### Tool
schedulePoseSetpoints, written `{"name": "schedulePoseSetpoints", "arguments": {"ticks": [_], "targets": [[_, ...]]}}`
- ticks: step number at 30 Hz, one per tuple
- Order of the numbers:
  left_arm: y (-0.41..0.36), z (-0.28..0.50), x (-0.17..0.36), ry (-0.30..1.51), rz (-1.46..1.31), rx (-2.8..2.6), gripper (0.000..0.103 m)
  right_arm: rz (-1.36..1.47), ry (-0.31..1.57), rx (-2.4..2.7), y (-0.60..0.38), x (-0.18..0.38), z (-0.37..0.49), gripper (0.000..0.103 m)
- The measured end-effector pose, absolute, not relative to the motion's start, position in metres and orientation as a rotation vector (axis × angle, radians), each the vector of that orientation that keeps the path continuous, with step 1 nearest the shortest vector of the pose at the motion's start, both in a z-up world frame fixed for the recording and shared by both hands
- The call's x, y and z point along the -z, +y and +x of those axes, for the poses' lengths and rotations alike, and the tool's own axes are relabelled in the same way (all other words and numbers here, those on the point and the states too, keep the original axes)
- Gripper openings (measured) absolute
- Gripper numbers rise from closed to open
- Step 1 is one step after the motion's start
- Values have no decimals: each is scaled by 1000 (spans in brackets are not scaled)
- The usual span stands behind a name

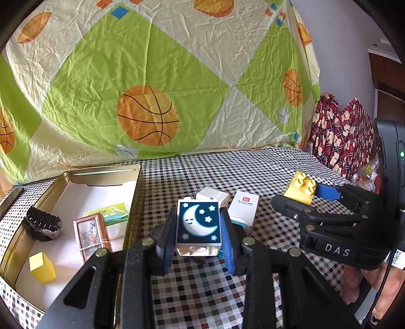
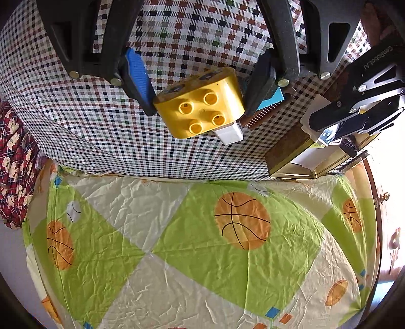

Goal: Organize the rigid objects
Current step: 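Lift the moon block and yellow Duplo brick and carry them toward the tin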

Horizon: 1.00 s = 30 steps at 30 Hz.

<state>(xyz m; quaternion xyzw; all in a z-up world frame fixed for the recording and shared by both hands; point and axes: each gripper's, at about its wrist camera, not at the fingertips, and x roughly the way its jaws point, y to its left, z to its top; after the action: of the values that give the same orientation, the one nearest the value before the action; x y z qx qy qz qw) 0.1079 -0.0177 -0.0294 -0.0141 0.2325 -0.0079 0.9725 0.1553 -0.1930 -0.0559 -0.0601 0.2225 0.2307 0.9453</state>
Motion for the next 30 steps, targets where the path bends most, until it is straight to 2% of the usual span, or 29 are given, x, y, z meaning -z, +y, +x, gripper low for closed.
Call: {"name": "schedulePoseSetpoints", "arguments": {"ticks": [30], "targets": [[-20,93,22,379,-3,-4,30,-78,321,-469,-203,46,128,72]]}}
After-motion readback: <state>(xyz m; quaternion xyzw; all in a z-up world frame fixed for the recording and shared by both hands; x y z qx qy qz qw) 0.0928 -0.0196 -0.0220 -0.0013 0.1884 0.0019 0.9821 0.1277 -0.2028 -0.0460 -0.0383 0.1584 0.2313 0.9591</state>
